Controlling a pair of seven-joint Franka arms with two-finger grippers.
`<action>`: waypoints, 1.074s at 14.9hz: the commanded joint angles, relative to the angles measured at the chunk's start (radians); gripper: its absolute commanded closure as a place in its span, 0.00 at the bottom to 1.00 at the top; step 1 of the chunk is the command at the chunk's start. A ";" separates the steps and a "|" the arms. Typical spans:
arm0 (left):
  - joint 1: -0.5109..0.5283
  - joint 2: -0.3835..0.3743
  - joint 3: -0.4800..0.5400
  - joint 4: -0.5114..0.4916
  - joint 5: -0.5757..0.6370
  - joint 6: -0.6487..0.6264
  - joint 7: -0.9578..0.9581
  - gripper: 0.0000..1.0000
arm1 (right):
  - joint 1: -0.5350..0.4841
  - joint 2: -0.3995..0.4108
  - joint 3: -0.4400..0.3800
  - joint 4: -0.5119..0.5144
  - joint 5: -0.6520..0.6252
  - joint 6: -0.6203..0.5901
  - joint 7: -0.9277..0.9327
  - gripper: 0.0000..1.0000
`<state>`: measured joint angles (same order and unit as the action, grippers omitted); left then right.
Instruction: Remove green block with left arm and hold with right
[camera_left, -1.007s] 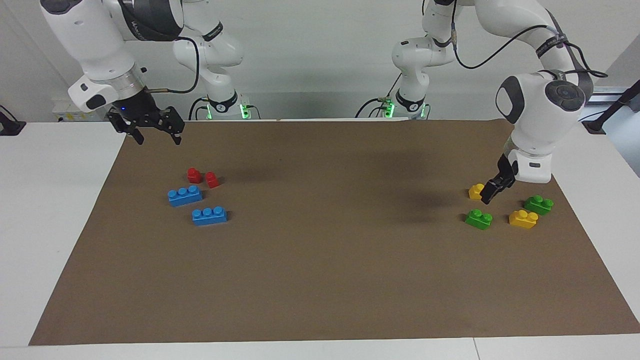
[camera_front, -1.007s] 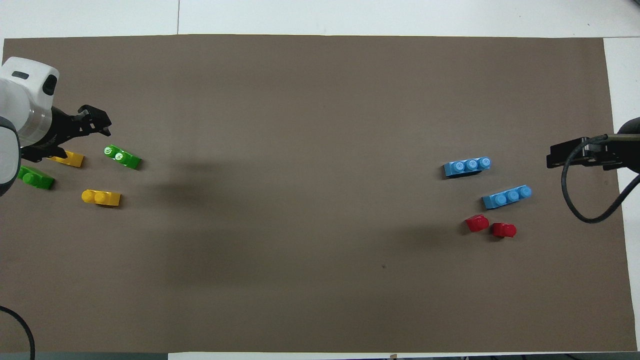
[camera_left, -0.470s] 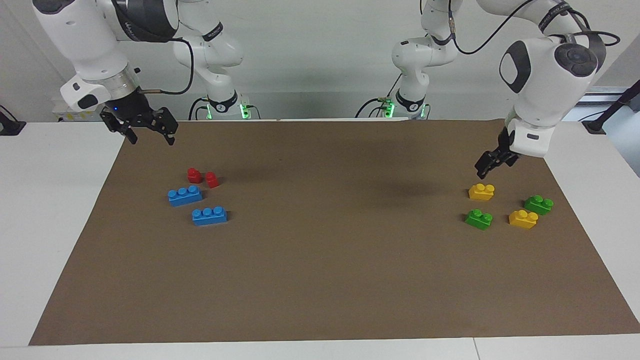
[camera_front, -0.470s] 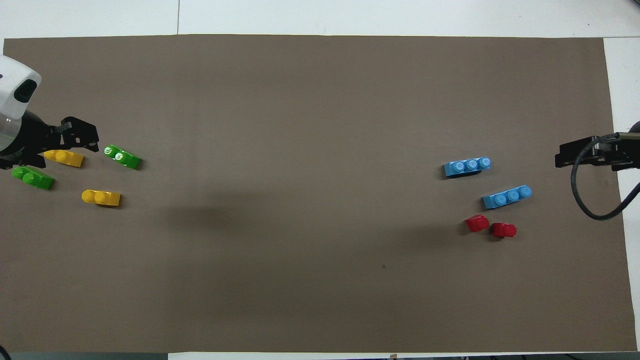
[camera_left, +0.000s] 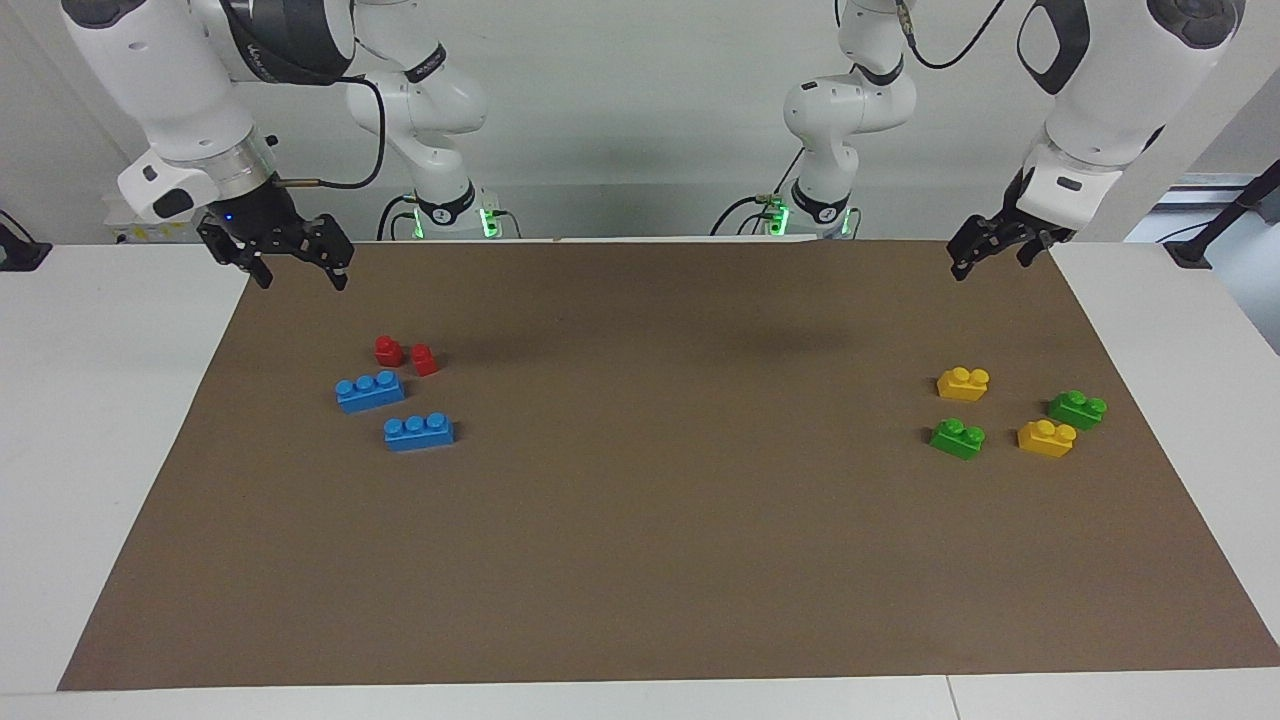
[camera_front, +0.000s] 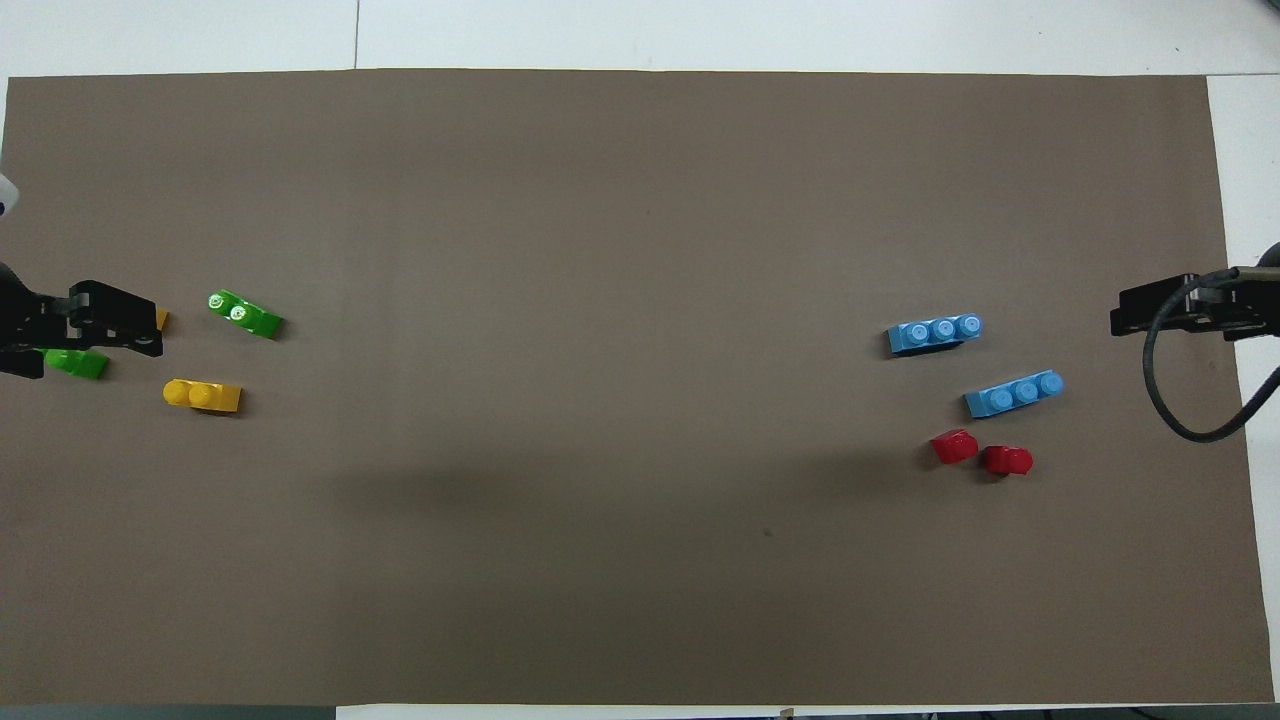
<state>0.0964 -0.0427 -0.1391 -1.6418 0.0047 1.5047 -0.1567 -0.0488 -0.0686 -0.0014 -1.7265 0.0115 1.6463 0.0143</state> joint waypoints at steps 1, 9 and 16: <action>0.008 -0.006 0.012 0.008 -0.046 -0.041 0.028 0.00 | -0.011 0.000 0.006 0.001 -0.019 0.009 -0.034 0.00; 0.006 -0.022 0.012 -0.010 -0.051 0.029 0.148 0.00 | -0.011 0.000 0.006 -0.001 -0.019 0.009 -0.033 0.00; 0.008 -0.022 0.012 -0.010 -0.051 0.034 0.151 0.00 | -0.011 0.000 0.006 -0.001 -0.018 0.009 -0.030 0.00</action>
<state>0.0980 -0.0475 -0.1301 -1.6415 -0.0281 1.5317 -0.0291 -0.0488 -0.0686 -0.0014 -1.7265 0.0114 1.6463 0.0082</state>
